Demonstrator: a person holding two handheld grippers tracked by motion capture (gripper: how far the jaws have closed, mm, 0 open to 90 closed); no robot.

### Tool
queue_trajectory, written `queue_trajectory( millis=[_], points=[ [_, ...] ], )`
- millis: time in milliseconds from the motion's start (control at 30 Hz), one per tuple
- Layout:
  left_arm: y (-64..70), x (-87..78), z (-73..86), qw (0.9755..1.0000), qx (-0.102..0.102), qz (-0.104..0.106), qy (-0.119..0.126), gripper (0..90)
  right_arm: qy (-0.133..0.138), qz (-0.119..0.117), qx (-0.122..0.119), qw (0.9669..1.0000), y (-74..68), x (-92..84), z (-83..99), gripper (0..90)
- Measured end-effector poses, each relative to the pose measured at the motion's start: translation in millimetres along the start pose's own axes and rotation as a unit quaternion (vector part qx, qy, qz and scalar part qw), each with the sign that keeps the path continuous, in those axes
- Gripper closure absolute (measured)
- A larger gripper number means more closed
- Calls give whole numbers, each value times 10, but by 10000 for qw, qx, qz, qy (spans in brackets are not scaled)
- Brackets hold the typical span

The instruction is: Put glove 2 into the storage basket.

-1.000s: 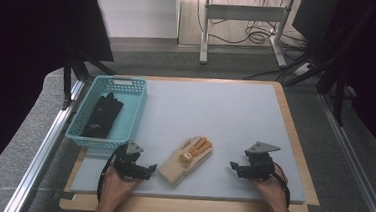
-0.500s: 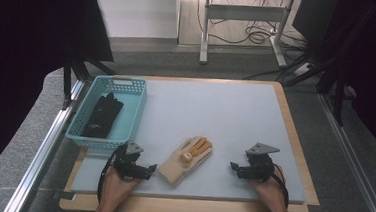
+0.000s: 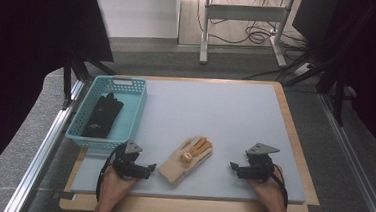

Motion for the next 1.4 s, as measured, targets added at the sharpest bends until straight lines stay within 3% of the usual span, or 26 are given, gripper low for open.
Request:
queue_trajectory(
  millis=[133,300,533,667,767,967,1133,1267,1400],
  points=[
    [13,-36,-40,9999,-112,93,35,60,2,2,0,10000,0,0,0,211],
    [59,-107,-151,9998,-98,168,41,62,2,4,-1,10000,-1,0,0,211],
    [182,-200,-389,9990,-58,426,149,64,2,5,-9,10000,0,-1,1,211],
    [271,-165,-503,9977,-93,657,159,59,4,5,-5,10000,-1,-1,1,211],
    [362,-111,-590,9953,-156,946,158,34,2,6,-12,10000,1,-1,1,211],
    [608,78,-722,9930,134,1167,-106,7,3,4,-11,10000,1,-1,1,210],
    [795,247,-785,9921,338,1170,-314,7,5,2,-12,10000,1,-1,2,210],
    [889,388,-779,9929,565,897,-539,9,4,2,-14,10000,1,-1,2,209],
    [918,479,-751,9933,598,747,-653,16,4,1,-14,10000,1,-1,2,208]
  ],
)
Point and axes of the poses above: each handheld gripper's, and its own axes: x roughly forward along the jaws, z roughly out of its underside, y roughly to its right, the point moved 3 cm from there along x, roughly forward along the jaws, and after that the axes turned 6 degrees about y, right-handed, at the moved point
